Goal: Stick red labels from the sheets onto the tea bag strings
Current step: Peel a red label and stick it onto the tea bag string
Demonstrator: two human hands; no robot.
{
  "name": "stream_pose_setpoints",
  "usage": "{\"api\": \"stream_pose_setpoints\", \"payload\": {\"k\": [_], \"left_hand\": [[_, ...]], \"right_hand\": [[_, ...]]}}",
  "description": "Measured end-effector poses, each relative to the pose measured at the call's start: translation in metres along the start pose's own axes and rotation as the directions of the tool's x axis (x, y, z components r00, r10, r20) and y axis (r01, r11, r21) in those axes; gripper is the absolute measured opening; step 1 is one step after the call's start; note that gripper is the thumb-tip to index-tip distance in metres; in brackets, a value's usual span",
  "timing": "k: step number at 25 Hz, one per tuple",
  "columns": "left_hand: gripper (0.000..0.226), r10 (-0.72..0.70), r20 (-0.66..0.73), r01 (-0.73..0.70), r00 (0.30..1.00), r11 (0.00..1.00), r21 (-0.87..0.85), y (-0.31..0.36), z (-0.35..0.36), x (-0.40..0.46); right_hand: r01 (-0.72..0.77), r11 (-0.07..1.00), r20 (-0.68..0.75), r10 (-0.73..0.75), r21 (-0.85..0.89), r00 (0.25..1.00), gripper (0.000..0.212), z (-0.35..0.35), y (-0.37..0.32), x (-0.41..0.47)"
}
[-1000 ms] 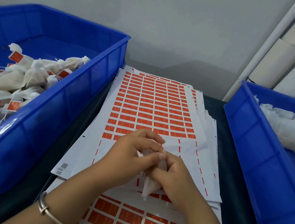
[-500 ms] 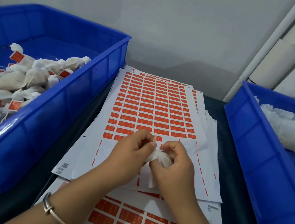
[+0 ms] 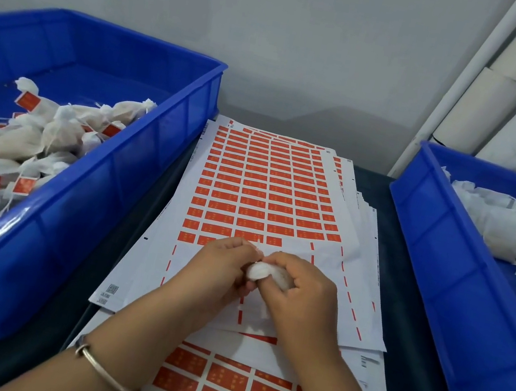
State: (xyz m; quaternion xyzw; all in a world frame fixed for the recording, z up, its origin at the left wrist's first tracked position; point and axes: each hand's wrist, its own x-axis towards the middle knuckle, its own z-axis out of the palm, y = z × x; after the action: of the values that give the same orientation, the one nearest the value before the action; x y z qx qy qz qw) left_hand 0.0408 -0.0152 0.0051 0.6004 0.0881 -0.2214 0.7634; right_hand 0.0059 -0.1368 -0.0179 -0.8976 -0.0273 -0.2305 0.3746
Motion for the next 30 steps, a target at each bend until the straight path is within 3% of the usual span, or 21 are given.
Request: {"api": "stream_pose_setpoints", "payload": {"k": [8,10,13,15,16,18,19,21,24,25,27,30], "left_hand": [[0.015,-0.028,0.045,0.029,0.999,0.999,-0.018,0.002,-0.003,0.002],[0.014,-0.034,0.026,0.037,0.999,0.991,-0.129,0.005,-0.005,0.003],[0.016,-0.02,0.049,0.032,0.999,0.964,-0.264,0.008,-0.011,0.003],[0.016,0.01,0.098,0.018,0.995,0.96,-0.279,0.009,-0.014,0.0],[0.017,0.025,0.128,0.012,0.991,0.96,-0.281,0.01,-0.015,-0.001],[0.016,0.062,0.211,0.001,0.975,0.958,-0.286,0.01,-0.016,-0.003],[0.014,0.093,0.26,-0.015,0.961,0.958,-0.287,0.01,-0.016,-0.004],[0.011,0.188,0.329,-0.111,0.925,0.965,-0.238,0.011,-0.014,-0.006],[0.008,0.318,0.343,-0.368,0.884,0.925,0.09,0.009,-0.011,-0.01],[0.016,0.349,0.339,-0.423,0.874,0.889,0.174,0.007,-0.011,-0.009],[0.027,0.4,0.327,-0.485,0.856,0.839,0.245,0.004,-0.009,-0.008],[0.018,0.467,0.289,-0.541,0.836,0.788,0.293,0.003,-0.008,-0.006]], "right_hand": [[-0.032,0.999,0.068,0.034,-0.031,0.997,0.014,-0.004,-0.003,0.002],[-0.158,0.987,0.145,0.155,0.007,0.977,0.012,-0.007,-0.006,0.005],[-0.406,0.909,0.338,0.355,0.094,0.872,0.017,-0.011,-0.007,0.01],[-0.555,0.804,0.497,0.4,0.212,0.77,0.016,-0.016,-0.007,0.013],[-0.638,0.697,0.576,0.388,0.327,0.719,0.015,-0.019,-0.006,0.014],[-0.771,0.346,0.731,0.268,0.535,0.628,0.005,-0.024,-0.004,0.016],[-0.802,0.18,0.779,0.193,0.57,0.597,0.013,-0.026,-0.003,0.017],[-0.831,-0.018,0.829,0.083,0.557,0.554,0.021,-0.027,-0.001,0.017],[-0.815,-0.139,0.826,0.061,0.563,0.56,0.031,-0.024,0.0,0.018],[-0.807,-0.152,0.82,0.073,0.571,0.567,0.035,-0.024,0.001,0.018],[-0.802,-0.149,0.816,0.115,0.578,0.567,0.034,-0.024,0.001,0.018],[-0.808,-0.112,0.812,0.175,0.578,0.556,0.028,-0.023,0.0,0.017]]}}
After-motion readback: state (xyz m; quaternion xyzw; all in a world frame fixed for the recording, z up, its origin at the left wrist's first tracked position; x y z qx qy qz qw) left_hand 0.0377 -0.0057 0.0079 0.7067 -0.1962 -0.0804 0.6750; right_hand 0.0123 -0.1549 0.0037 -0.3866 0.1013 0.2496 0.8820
